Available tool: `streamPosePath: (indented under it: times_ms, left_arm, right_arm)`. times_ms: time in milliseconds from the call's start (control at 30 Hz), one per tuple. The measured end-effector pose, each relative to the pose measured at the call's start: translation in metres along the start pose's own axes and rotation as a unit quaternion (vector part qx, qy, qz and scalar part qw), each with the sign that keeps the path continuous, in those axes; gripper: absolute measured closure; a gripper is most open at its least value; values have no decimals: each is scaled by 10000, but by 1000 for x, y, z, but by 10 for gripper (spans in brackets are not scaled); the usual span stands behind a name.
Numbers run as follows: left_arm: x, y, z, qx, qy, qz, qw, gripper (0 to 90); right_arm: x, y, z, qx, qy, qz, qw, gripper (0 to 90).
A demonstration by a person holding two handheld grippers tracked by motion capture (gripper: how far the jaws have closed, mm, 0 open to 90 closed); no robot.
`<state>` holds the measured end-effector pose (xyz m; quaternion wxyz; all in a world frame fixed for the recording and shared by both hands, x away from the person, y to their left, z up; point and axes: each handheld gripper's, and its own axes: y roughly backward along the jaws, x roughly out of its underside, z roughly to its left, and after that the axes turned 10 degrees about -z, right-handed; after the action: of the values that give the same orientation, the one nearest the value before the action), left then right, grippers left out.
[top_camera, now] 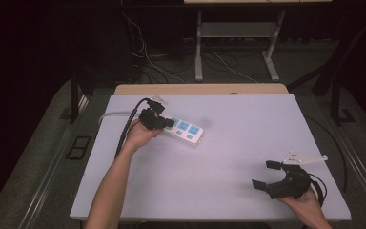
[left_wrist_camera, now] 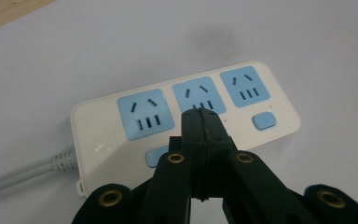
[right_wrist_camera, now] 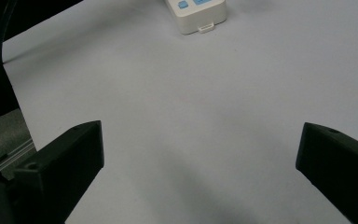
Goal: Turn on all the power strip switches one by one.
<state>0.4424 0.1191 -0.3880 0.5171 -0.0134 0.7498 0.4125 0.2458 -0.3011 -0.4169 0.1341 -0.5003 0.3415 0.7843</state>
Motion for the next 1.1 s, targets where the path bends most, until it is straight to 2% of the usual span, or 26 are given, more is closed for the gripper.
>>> streamPosePath:
  times_ms: [233,533,700,1100]
  left_arm:
    - [-1,0,-5,54,-55,-25,10000,894]
    - [1,-13,-12,133,-109,31,9998,893]
    - [3,-18,-13,129,-179,137,9997,893]
    - [9,-29,-12,121,-164,211,9996,891]
  right_arm:
    - [0,0,0,2,-2,-6,10000,6]
    - [0,0,0,-8,1,6,10000,7]
    - [0,0,1,-15,-3,12,10000,7]
    - [0,0,1,-15,4,22,10000,7]
